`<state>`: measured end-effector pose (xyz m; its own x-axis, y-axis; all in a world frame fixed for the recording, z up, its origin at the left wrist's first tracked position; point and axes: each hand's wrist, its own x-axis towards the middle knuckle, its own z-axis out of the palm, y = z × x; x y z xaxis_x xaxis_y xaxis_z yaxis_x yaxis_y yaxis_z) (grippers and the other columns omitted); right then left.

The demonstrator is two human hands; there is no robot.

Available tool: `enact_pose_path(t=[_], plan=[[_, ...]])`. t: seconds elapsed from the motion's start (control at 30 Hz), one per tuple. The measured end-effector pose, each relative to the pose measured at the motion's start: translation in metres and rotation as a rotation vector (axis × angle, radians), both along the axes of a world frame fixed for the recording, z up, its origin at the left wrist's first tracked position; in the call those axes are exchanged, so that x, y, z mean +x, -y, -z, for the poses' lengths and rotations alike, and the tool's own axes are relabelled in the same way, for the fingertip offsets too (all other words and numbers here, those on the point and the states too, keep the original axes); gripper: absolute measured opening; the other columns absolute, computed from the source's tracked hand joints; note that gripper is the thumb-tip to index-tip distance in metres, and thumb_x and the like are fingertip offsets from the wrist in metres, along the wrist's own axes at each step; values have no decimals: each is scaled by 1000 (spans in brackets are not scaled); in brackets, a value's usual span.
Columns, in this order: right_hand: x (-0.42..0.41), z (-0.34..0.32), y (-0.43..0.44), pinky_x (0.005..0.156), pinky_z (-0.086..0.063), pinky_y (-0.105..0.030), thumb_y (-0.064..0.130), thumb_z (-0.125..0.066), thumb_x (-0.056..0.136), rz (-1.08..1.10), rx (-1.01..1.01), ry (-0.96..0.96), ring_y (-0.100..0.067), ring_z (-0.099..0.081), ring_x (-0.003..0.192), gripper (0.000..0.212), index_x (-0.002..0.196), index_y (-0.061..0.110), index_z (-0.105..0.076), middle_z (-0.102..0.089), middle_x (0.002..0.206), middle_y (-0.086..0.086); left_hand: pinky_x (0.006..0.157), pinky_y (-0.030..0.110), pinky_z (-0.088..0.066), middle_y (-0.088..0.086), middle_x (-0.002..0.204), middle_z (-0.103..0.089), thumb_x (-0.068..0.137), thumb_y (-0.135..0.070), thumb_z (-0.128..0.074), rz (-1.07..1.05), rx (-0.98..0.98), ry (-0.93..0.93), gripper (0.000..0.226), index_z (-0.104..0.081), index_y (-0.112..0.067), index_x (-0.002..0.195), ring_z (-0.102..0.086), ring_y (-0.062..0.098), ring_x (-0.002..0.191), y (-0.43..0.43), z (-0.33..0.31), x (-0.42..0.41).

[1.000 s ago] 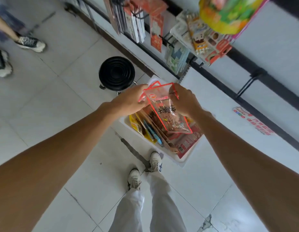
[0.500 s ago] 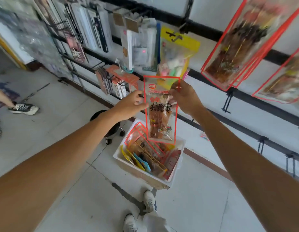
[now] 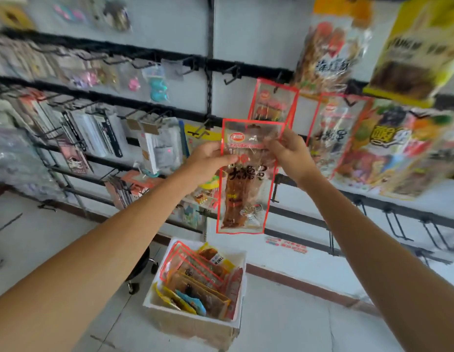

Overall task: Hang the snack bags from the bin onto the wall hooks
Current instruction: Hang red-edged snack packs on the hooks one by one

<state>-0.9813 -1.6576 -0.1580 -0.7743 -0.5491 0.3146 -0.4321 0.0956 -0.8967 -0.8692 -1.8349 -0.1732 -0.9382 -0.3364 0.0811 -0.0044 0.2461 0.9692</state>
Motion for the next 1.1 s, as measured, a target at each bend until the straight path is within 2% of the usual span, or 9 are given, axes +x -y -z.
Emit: enact_pose_path(t=[0.13,0.2,0.4,0.47,0.57,0.7,0.77,0.9,1.1], plan=[[-13,-30,-39,59,-57,-36,26,-66,90,78,-82,-85,-24,-71,71,13,97,22,-55,-71,93,-13,73,22,-50,-10,90,-73,88,-10,-69,50,-52,-63,17,-68,-25,95,-66,-1,74,-37,-26,-25],[-20,-44,-61,62,-58,-38,23,-67,91,129,-113,-137,-24,-70,76,13,97,20,-55,-71,93,-16,70,20,-49,-10,88,-72,89,-12,-69,71,-87,-69,13,-68,-23,96,-66,0,73,-57,-36,-36],[-43,-70,-129,72,-55,-28,28,-69,89,295,12,-390,-9,-67,78,6,94,26,-66,-71,83,6,89,43,-53,9,93,-72,88,-12,-70,146,-123,-100,19,-66,-2,104,-67,15,78,-121,-56,-75],[-51,-74,-147,70,-51,-24,26,-69,89,328,40,-447,-4,-64,74,9,97,22,-70,-67,78,10,78,38,-55,14,93,-71,89,-10,-68,155,-125,-99,26,-62,7,108,-68,10,69,-142,-59,-86],[-64,-76,-171,67,-47,-20,27,-68,89,354,60,-482,-7,-64,73,12,98,19,-72,-68,76,9,62,17,-51,8,83,-69,90,-5,-66,165,-142,-119,11,-61,3,96,-66,2,61,-169,-58,-102],[-80,-71,-181,64,-43,-9,24,-65,91,348,130,-494,-5,-60,73,12,95,14,-71,-70,81,3,66,7,-45,-9,91,-65,93,-7,-62,69,-163,-217,12,-61,-4,105,-63,-11,72,-190,-56,-115],[-86,-64,-172,66,-45,-13,24,-65,91,322,163,-501,-4,-59,72,11,93,15,-71,-68,81,6,76,7,-44,-19,102,-54,95,-13,-61,-24,-306,-267,33,-51,-14,127,-58,-9,89,-186,-55,-116],[-102,-53,-144,65,-43,-14,23,-63,92,296,139,-472,0,-59,73,7,89,20,-68,-63,76,14,103,30,-39,3,148,-35,91,-13,-59,-129,-759,-462,70,-24,-22,151,-41,20,133,-158,-45,-122],[-130,-51,-114,72,-56,-35,26,-59,94,362,50,-358,-15,-67,77,17,98,11,-67,-69,85,1,122,49,-8,13,161,-15,86,-15,-53,63,-1382,-446,75,-21,-10,154,-15,31,148,-126,-33,-150]])
